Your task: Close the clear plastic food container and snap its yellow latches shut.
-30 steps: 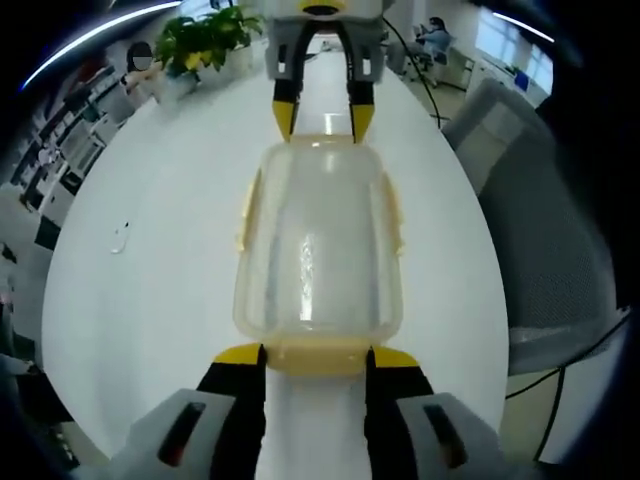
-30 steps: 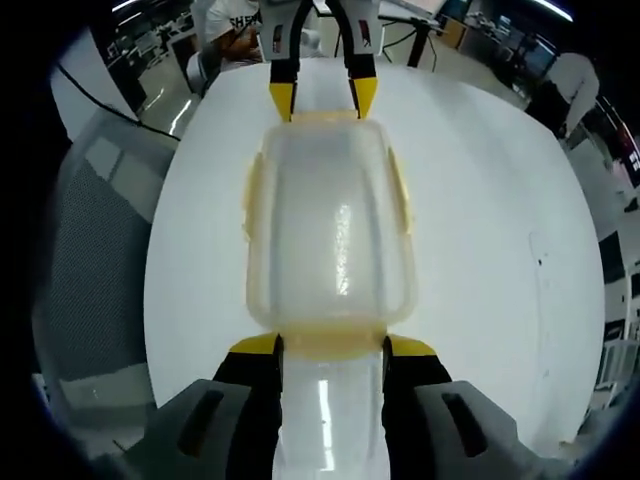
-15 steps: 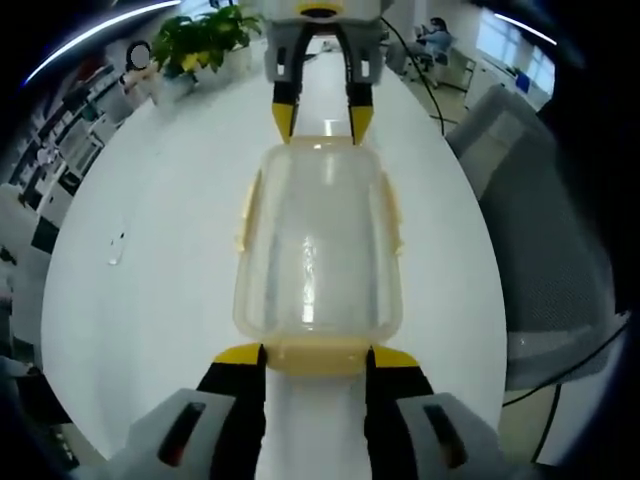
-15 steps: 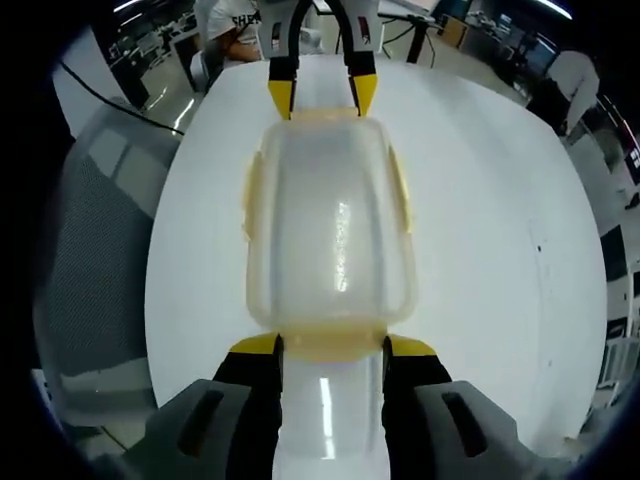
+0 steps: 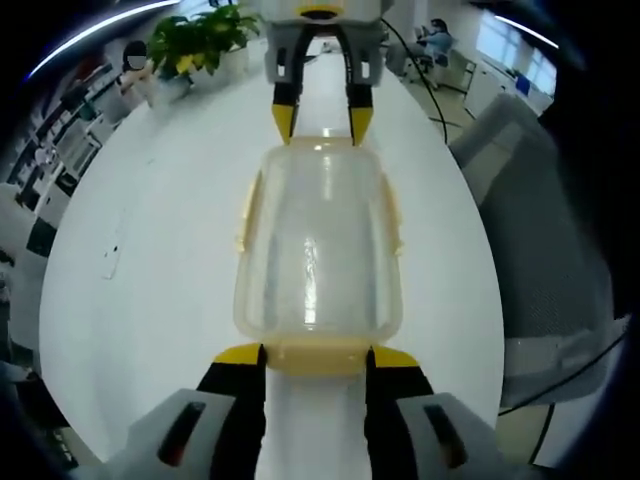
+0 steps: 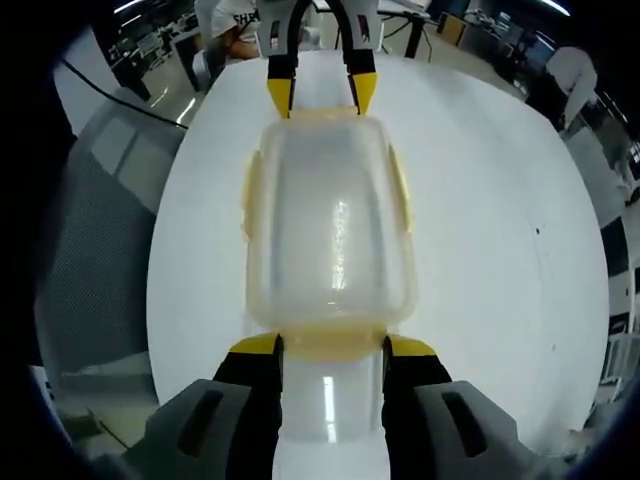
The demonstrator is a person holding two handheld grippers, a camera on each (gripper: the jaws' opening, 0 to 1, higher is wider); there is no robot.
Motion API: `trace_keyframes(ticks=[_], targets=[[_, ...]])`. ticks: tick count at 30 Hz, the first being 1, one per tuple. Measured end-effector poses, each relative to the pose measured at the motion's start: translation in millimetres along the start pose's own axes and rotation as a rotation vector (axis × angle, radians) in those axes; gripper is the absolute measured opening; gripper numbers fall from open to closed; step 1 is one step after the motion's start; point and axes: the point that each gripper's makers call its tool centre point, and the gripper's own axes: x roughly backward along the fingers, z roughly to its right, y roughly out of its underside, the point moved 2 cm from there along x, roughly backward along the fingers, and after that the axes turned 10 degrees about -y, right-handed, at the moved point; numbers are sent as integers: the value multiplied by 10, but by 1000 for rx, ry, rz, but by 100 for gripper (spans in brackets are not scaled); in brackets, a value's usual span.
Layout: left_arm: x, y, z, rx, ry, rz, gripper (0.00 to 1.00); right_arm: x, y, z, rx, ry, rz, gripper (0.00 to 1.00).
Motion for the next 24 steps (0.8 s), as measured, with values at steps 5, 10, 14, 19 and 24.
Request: trace_keyframes(ticks=[5,10,14,19,24], targets=[[-35,-80,19,-3,3,-2,32,32,91,-19,-3,-4,3,35],[-67,-165,27,-7,3,-3,32,56,183,-37,-6,-4,3,35],[-91,-253,40,-7,3,0,32,85,271,-40,-7,-4,-1,35],[-140,-334,29,-6,4,1,32,118,367,-38,-3,-5,-4,35],[-199,-413,30,-7,5,1,32,137,468,-43,-1,-9,-6,35]])
